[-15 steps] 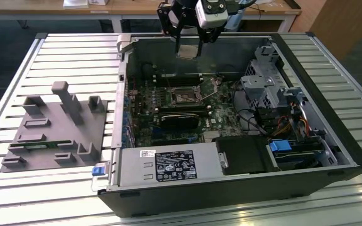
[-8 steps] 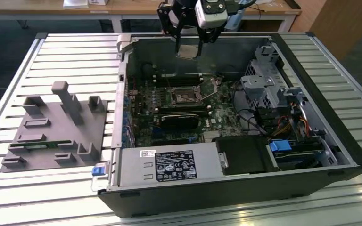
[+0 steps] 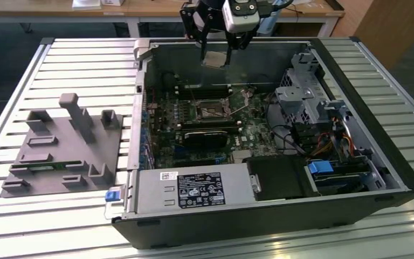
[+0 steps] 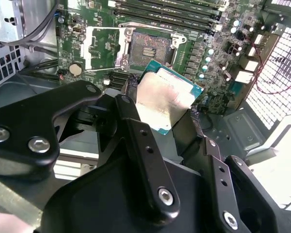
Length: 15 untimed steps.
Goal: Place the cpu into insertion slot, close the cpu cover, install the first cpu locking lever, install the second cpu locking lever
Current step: 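Place the cpu into insertion slot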
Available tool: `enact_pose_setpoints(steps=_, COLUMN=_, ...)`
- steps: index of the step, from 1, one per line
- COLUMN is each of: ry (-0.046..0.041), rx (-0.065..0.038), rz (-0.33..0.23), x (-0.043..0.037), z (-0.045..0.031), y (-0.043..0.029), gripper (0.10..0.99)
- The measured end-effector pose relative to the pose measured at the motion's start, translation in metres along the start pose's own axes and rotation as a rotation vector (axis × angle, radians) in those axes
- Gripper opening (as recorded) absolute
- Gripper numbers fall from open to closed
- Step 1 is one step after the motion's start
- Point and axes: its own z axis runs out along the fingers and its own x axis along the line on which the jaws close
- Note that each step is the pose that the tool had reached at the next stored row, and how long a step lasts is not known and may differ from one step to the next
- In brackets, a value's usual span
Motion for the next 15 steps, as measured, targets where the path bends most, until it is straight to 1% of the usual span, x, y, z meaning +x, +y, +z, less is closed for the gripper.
enact_pose_setpoints(steps=15, ry=-0.0026, rx=-0.001, rz=0.030, x=0.0000, z=0.0000, y=0.0000, gripper=0.541)
